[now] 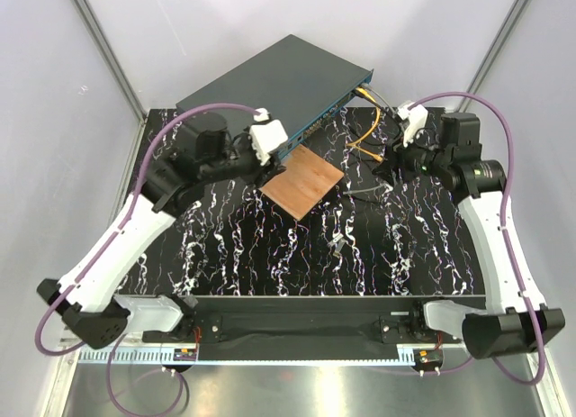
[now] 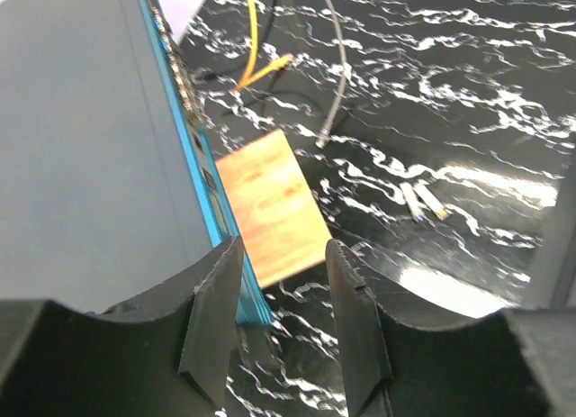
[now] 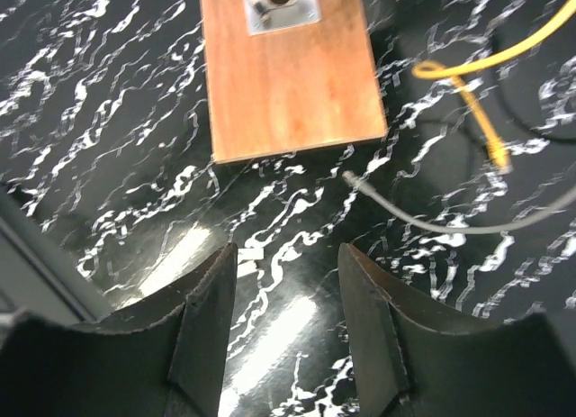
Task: Insert the plug into the switch port
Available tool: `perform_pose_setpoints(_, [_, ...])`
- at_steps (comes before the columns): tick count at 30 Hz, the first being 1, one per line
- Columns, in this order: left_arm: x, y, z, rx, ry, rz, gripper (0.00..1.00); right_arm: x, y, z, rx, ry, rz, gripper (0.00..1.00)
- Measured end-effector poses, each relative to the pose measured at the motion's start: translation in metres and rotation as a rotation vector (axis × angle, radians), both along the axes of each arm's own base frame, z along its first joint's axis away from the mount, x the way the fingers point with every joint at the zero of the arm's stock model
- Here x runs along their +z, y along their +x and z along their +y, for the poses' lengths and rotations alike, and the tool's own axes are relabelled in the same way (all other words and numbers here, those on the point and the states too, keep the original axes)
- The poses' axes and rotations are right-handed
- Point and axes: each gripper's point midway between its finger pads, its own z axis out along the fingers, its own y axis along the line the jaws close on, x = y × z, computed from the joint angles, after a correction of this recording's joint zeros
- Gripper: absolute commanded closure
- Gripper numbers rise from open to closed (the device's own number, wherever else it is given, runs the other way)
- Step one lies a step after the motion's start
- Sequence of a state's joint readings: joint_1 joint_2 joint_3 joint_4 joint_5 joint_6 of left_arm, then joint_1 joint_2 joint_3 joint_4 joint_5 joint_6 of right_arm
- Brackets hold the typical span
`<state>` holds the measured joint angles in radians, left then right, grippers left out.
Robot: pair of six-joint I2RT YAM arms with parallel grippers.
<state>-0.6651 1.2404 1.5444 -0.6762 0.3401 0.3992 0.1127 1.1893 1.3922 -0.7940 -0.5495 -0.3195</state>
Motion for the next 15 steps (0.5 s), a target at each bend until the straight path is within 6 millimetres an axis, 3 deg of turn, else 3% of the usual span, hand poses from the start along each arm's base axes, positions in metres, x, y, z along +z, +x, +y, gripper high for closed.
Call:
perform_pose_setpoints(3, [-0.008, 0.007, -0.02, -0.046, 0.015, -0.012, 0.53, -0.013, 0.005, -0.001, 0.012, 0.03, 0.061, 0.44])
perform_pose_setpoints(5, [-0.023, 0.008, -0.036, -0.089, 0.046, 0.002, 0.53, -0.029, 0.006, -0.003, 0.01, 0.052, 0.101, 0.42])
perform_pose_setpoints(11, [-0.105, 0.002, -0.073, -0.2, 0.16, 0.065, 0.52, -0.086, -0.007, -0.015, -0.013, 0.114, 0.245, 0.36])
perform_pose_setpoints(15, [-0.126, 0.013, -0.089, -0.208, 0.171, 0.076, 0.5, -0.095, -0.01, -0.018, -0.012, 0.143, 0.272, 0.31])
